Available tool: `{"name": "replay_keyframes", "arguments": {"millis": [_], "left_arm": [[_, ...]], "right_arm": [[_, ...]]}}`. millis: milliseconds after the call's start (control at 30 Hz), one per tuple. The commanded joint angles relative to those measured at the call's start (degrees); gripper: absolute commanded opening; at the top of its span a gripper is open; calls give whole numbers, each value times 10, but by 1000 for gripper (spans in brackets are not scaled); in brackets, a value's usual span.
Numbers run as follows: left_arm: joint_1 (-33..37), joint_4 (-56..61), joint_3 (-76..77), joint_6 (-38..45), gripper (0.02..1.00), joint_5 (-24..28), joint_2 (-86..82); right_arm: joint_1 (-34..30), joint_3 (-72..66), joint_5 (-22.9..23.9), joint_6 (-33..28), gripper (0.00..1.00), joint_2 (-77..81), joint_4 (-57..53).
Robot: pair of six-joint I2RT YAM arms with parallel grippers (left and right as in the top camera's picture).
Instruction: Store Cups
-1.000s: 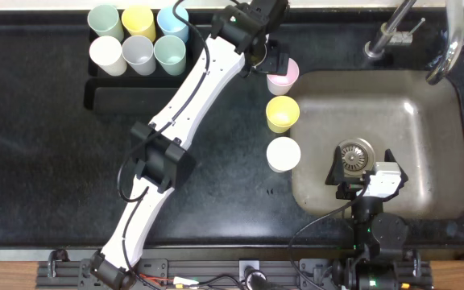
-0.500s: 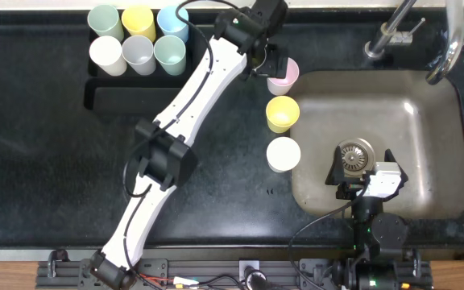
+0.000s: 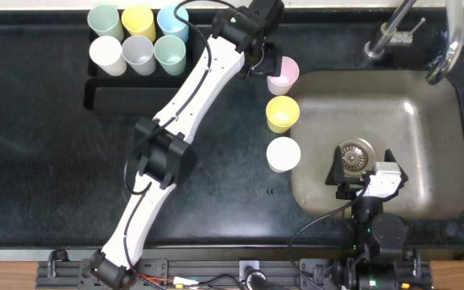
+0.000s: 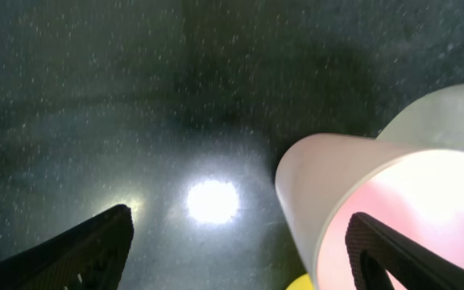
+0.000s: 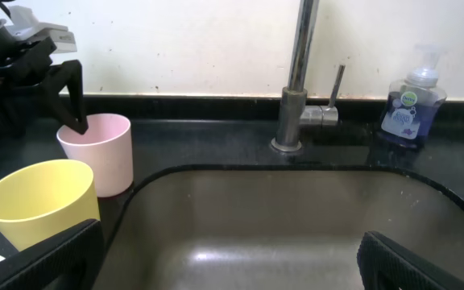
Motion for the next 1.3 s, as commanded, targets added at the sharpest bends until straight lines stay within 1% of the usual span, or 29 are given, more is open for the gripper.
{"name": "replay_keyframes", "arguments": {"millis": [33,67,100,133,167,200,367,500,733,867,1000,1067,1133,1233,1300], "left_arm": [[2,-4,10,-3,912,3,7],[2,-4,10,-3,910,3,7],[2,-4,10,-3,781,3,7],[2,-4,9,-3,452,3,7],[2,-5,9,-3,180,3,8],[2,-5,9,-3,45,3,9],[1,-3,9,-3,36,14,15],[2,5,10,-3,36,12,16],[42,-22,45,-3,36,18,-47],[97,-91,49,-8,36,16,-144],[186,-210,49,-67,36,-27,-240],[235,-215,44,-50,36,-11,-269],[278,-216,44,-41,36,-7,-285],[323,-216,44,-35,36,-9,-291],[341,-216,38,-26,36,-28,-291]], "right_arm": [[3,2,-4,3,993,-4,5],[3,2,-4,3,996,-4,5],[3,2,-4,3,993,-4,5],[3,2,-3,3,996,-4,5],[3,2,-4,3,996,-4,5],[3,2,-3,3,993,-4,5],[3,2,-3,3,996,-4,5],[3,2,-4,3,996,-4,5],[3,2,-4,3,996,-4,5],[3,2,-4,3,993,-4,5],[3,2,-4,3,993,-4,5],[3,2,-4,3,996,-4,5],[3,2,-4,3,993,-4,5],[3,2,-4,3,996,-4,5],[3,2,-4,3,996,-4,5]]}}
